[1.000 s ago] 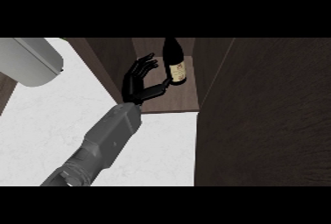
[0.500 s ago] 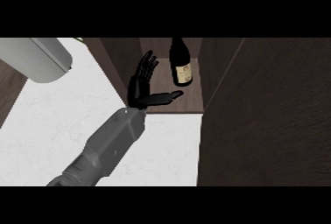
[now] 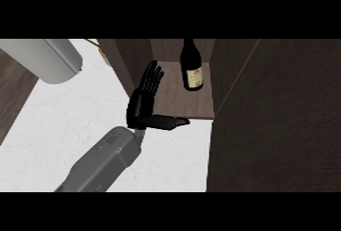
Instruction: Pick up the wine, place it into the cabinet and close the cabinet
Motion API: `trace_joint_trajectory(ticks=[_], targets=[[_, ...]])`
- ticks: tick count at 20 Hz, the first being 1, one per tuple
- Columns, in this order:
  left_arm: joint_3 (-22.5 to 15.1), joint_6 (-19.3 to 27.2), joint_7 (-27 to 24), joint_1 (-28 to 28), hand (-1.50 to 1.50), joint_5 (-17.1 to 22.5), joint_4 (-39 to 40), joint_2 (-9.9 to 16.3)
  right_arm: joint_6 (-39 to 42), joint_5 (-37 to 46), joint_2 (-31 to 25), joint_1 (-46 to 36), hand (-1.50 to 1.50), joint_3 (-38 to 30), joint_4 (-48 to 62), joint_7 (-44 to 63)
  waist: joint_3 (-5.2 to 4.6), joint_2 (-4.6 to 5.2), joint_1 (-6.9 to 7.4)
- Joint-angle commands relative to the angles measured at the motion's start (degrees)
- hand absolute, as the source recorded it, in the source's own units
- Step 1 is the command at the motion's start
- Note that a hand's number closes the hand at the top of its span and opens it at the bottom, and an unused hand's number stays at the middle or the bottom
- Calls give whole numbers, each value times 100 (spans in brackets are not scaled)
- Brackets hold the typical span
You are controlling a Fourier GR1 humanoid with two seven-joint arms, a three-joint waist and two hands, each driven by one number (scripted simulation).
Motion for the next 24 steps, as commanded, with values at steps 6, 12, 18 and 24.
trace_joint_trajectory(ticks=[6, 12, 18, 24], targets=[[-467, 1121, 1183, 1502, -150, -503, -3630, 1175, -67, -60, 5, 59, -150, 244, -567, 435, 7, 16, -85], [-477, 1423, 1637, 2500, -150, -739, -5403, 1743, 62, 423, 54, -91, -150, 373, 59, -150, 7, 39, -105], [-356, 1469, 1332, 3462, -150, -1013, -6082, 2261, 1006, 21, -724, 142, 150, 374, -257, 88, 6, 28, -78], [133, 1302, 984, 4194, -150, -1055, -6130, 2475, 1459, -701, -1019, 413, 150, 819, -875, 742, 2, 46, -144]])
